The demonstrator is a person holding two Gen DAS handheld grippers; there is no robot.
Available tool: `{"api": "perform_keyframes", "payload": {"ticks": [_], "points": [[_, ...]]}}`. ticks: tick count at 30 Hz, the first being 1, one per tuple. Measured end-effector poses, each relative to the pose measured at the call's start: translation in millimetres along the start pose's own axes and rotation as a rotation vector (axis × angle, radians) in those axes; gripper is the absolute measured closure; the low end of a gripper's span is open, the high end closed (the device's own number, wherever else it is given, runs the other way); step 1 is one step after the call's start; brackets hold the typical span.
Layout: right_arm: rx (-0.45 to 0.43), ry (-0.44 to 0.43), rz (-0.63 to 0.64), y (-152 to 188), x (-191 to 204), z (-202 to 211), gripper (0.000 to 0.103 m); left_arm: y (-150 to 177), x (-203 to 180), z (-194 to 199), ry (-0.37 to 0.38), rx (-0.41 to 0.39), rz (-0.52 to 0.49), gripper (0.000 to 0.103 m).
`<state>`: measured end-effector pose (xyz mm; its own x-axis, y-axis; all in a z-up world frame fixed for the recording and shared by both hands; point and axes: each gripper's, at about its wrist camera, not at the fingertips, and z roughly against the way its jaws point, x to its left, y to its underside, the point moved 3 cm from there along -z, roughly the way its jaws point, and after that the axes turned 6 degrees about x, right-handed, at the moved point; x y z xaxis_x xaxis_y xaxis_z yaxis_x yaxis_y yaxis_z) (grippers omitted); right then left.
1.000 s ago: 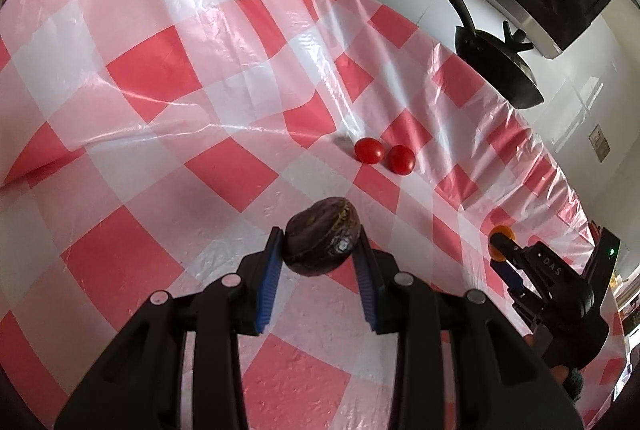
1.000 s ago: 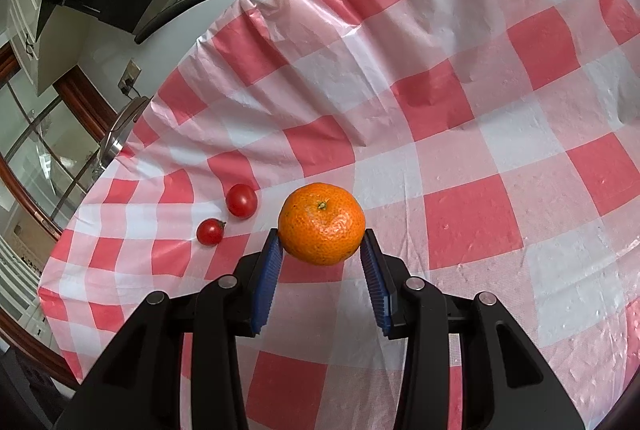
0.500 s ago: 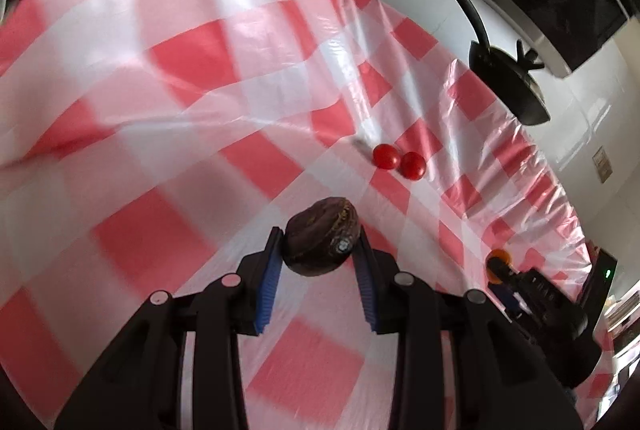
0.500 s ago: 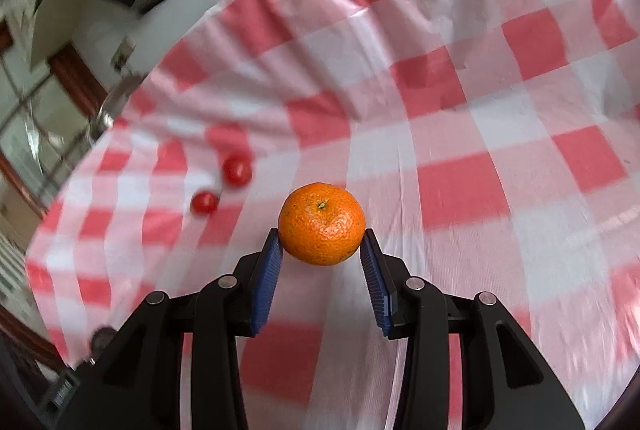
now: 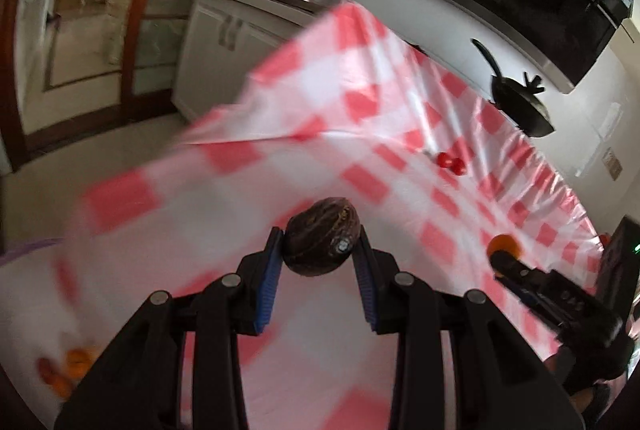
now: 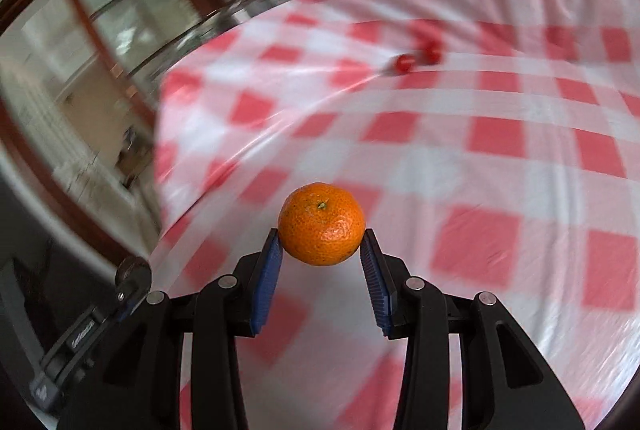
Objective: Organize fruits
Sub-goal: 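Carry the mandarin and dark brown fruit over the white box with both tools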
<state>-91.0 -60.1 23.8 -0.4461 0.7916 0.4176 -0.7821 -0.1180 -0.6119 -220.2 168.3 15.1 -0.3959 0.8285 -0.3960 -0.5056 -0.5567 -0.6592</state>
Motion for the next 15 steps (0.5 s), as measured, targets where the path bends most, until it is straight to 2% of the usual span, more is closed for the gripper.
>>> {"api": "perform_keyframes", "payload": {"ticks": [6, 11, 15], "points": [[0.047, -0.047, 0.209, 47, 82, 1, 0.063, 20, 64, 42, -0.073, 0.004, 0.01, 0.068], [0.094, -0.102, 0.405, 96, 149, 3, 0.063, 42, 110, 61, -0.129, 0.02, 0.034, 0.068], [0.139, -0.147, 0.57, 136, 196, -1, 0.063, 67, 149, 67, -0.173, 0.059, 0.093, 0.068]]}}
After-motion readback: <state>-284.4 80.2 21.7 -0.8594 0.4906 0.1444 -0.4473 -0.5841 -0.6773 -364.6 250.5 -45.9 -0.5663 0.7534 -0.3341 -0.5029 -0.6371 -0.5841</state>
